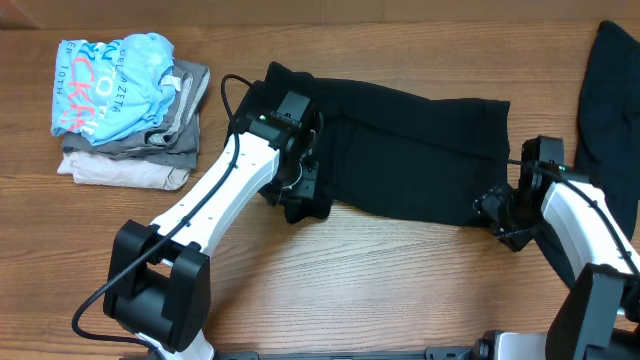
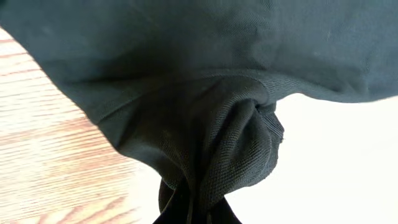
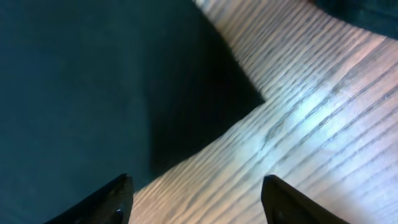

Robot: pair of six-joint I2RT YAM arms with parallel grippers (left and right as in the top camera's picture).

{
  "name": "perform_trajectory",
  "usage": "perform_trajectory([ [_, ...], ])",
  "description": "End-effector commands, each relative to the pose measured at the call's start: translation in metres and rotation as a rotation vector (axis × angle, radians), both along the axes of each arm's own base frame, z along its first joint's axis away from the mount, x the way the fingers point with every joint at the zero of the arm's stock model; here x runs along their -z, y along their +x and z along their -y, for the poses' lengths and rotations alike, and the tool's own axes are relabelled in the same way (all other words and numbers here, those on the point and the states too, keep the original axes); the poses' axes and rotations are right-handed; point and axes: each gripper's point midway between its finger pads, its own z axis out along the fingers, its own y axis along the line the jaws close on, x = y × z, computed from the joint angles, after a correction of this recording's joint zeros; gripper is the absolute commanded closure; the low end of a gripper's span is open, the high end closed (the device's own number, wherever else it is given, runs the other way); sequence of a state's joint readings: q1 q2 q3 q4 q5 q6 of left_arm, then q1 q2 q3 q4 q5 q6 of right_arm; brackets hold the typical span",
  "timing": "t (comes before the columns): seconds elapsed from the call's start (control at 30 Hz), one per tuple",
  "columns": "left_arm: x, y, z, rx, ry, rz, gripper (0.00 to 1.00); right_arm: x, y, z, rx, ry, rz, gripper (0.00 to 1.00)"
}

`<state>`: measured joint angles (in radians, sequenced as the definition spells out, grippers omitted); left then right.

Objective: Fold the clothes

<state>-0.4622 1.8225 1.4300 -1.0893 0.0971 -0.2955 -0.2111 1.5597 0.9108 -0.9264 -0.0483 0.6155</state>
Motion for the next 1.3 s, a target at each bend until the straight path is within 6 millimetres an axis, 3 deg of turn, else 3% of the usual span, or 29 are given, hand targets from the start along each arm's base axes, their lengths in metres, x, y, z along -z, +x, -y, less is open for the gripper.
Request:
perform_trajectory([
  [0.0, -0.005, 0.015, -0.011, -0.003, 0.037, 0.044, 0.96, 0.008, -0.005, 0.013, 0.052, -0.051, 0.002, 0.35],
  [0.4, -0.019, 0.041, -0.034, -0.089, 0.02, 0.093, 0.96, 0.024, 0.01, 0.023, 0.072, -0.098, 0.068, 0.55],
  [0.73, -0.02, 0.048, -0.034, -0.094, 0.01, 0.118, 0.96, 0.035, 0.005, 0.028, 0.073, -0.126, 0.023, 0.7],
  [0.87, -0.02, 0.048, -0.034, -0.09, 0.01, 0.119, 0.96, 0.041, 0.003, 0.026, 0.071, -0.115, 0.004, 0.84],
  [0.93, -0.02, 0.047, -0.035, -0.084, 0.017, 0.117, 0.96, 0.041, -0.001, 0.025, 0.07, -0.111, -0.014, 0.96],
  [1.0, -0.02, 0.047, -0.041, -0.089, 0.044, 0.12, 0.96, 0.041, -0.008, 0.022, 0.068, -0.095, -0.044, 0.96],
  [1.13, -0.03, 0.045, -0.047, -0.102, 0.05, 0.118, 0.96, 0.031, -0.015, 0.014, 0.066, -0.054, -0.068, 0.96],
  [1.27, -0.054, 0.043, -0.059, -0.115, 0.086, 0.145, 0.96, 0.001, -0.024, 0.011, 0.065, -0.048, -0.078, 0.96],
])
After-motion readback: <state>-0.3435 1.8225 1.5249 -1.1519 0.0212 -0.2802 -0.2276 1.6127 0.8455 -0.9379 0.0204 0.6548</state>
